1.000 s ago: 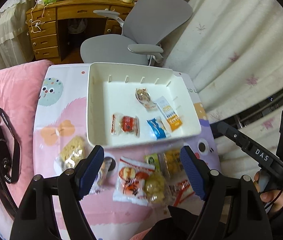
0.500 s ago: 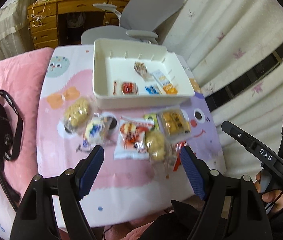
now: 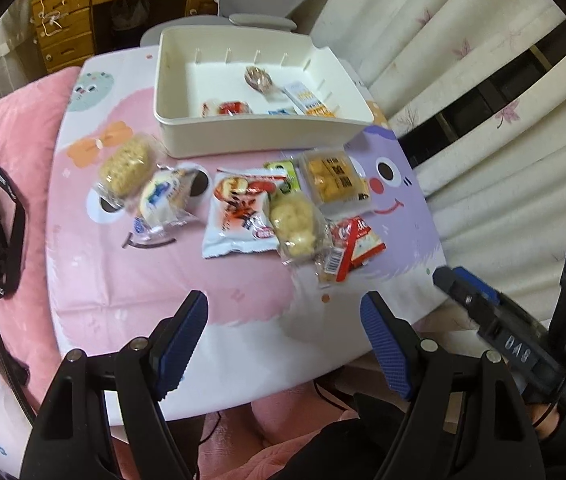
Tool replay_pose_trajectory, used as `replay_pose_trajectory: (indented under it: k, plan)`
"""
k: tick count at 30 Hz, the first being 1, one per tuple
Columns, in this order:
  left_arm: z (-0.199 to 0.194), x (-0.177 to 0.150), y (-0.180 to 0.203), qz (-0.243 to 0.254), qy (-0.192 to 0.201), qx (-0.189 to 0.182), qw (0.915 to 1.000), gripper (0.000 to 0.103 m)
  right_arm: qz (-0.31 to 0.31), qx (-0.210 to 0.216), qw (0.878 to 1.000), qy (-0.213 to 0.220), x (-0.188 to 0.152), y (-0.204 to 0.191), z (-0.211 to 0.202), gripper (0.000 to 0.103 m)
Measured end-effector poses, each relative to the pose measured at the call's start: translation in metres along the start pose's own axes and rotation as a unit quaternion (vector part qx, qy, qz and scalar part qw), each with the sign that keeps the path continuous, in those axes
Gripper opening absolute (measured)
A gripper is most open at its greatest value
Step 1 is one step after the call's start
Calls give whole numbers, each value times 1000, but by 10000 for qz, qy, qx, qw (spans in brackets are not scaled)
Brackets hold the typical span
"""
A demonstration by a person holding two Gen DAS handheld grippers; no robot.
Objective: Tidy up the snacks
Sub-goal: 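Move both grippers toward the clear bag of yellow puffs and cookie packs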
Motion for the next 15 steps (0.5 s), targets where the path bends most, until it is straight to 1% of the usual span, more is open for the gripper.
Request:
replay_pose_trajectory:
  k: [6,10,15]
  plan:
    - [28,-4,-3,-199,-307,-35,9993,77,-400,-189,9990,-64,-20,9,8,53]
    - [49,-5,-5,-409,-496,-7,9979,78,-677,-273,9972,-153,-26,14,20,61]
    - [72,0,-6,-815,-602,114,9948,78,-1048,-275,9935,-340,-24,22,41,63]
Point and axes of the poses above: each gripper's, at about its wrist camera, not at the fingertips, and z roughly the way its jaws point, y to its right, x to its top, the point moved 5 cm from there along z, roughly the way its jaws point, and after that the axes turned 10 degrees about -x, right-handed, at the moved point
